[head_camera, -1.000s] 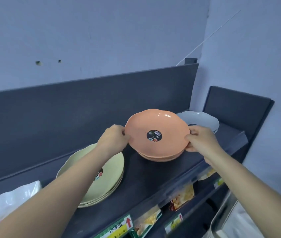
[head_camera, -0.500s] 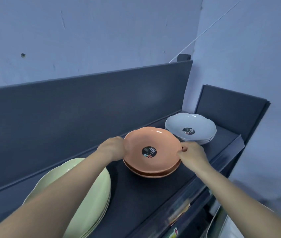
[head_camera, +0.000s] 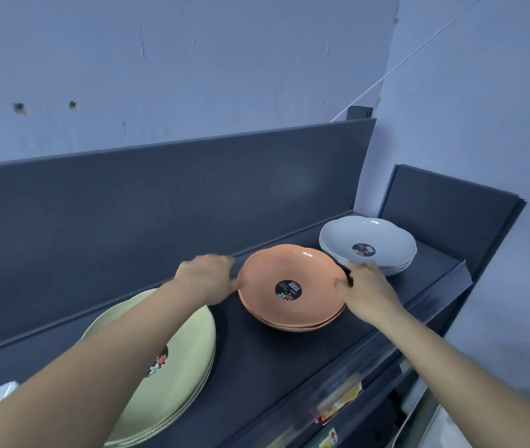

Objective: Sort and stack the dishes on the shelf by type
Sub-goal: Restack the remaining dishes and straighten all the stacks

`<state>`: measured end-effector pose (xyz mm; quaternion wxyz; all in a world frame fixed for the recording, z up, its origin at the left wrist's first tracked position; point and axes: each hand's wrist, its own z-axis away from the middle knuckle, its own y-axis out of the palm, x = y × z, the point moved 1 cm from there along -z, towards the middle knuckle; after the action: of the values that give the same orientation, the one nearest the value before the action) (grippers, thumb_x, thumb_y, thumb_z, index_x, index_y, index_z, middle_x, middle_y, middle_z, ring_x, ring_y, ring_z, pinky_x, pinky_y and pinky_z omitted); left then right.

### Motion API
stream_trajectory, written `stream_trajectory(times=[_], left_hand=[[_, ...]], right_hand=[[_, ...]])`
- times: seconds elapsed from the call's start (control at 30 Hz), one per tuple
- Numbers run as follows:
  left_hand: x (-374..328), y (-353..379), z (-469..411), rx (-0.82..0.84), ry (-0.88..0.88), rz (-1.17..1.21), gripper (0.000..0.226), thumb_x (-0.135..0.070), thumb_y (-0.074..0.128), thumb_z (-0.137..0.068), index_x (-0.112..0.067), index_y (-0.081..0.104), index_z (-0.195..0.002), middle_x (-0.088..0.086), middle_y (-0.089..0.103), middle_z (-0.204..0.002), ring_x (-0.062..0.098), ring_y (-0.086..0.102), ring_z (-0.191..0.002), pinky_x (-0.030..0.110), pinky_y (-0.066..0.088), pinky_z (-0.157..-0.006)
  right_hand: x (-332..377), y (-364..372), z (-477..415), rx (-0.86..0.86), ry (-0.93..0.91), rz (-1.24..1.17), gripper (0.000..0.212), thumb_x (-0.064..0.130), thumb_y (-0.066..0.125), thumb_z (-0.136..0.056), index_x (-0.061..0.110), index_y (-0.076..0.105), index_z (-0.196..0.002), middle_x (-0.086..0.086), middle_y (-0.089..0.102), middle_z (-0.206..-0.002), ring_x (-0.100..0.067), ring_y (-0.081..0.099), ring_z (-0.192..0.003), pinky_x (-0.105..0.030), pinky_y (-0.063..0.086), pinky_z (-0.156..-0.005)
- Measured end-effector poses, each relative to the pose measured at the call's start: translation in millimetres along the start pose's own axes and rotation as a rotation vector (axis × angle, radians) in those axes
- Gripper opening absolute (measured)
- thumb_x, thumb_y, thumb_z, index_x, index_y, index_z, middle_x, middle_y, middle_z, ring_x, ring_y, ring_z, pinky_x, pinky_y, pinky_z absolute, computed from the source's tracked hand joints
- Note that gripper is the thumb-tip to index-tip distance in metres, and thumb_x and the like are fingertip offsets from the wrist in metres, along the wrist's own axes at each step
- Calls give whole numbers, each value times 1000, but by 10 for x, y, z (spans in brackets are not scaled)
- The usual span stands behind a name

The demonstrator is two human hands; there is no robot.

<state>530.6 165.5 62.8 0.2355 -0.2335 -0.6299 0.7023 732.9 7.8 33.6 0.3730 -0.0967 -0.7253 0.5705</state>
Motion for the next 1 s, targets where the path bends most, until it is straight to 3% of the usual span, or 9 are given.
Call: stream_trajectory(times=[0.13, 0.3, 0.43, 0.67, 1.0], left_hand=[[391, -268, 479, -104, 21, -41, 51, -46, 45, -93, -29, 38, -140, -2, 50, -135, 22, 45, -126, 39, 40, -101], [1123, -482, 1182, -225, -131, -195, 53, -45, 43, -93, -34, 31, -144, -6, 47, -136, 19, 43, -127, 34, 39, -99], [1691, -618, 1857, -290, -301, -211, 51, -44, 45, -93, -34, 35, -142, -5, 48, -135, 19, 44, -127, 34, 39, -98], [2424, -612, 3126, -377, -497, -193, 46, -41, 50, -91, -33, 45, -137, -5, 55, -126, 21, 50, -120, 36, 43, -92], [3584, -353, 5451, -421, -818, -152, 48, -42, 55, -89, -31, 49, -135, -2, 55, -131, 25, 48, -123, 39, 44, -94]], right_hand=[[173, -129, 92, -34, -211, 172, 31, 27, 51, -92, 8, 56, -116, -11, 53, -114, -31, 49, -110, -38, 45, -85], [679, -123, 195, -101, -413, 386, 38, 18, 48, -92, 17, 50, -130, -4, 53, -121, -26, 48, -113, -35, 41, -88], [1215, -31, 410, -59, -543, 307, 43, 19, 42, -94, 20, 45, -136, -1, 50, -131, -24, 45, -120, -33, 40, -92], [2131, 32, 977, -21, -764, 154, 52, 40, 47, -96, 20, 40, -143, 1, 48, -138, -22, 42, -127, -34, 39, -101], [3644, 324, 2478, 41, -991, 8, 51, 39, 45, -97, 18, 39, -143, 0, 46, -142, -22, 38, -131, -33, 36, -101]])
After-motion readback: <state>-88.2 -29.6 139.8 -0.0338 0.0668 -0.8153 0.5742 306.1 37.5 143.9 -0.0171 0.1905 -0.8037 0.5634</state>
